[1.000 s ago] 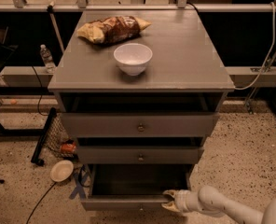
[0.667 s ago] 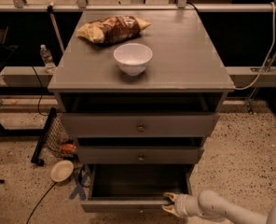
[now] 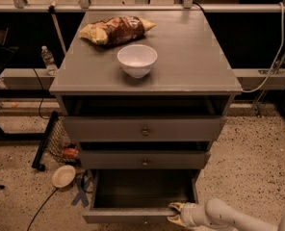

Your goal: Open bottom drawer

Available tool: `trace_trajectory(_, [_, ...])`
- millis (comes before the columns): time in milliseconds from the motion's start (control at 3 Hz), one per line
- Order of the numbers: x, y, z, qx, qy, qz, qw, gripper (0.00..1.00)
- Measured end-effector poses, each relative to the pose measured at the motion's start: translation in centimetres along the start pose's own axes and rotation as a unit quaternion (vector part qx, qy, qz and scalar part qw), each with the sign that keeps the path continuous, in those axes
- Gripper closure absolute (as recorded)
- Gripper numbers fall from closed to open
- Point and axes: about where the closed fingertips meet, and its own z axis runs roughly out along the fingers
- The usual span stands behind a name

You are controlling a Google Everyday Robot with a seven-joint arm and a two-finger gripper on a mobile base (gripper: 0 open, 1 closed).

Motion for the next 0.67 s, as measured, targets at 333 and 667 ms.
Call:
trace_trajectory(333, [0.11, -0.41, 0.21, 0.000, 0.000, 0.000, 1.0000, 1.00])
trace_trajectory(667, [0.11, -0.41, 0.21, 0.000, 0.000, 0.000, 1.0000, 1.00])
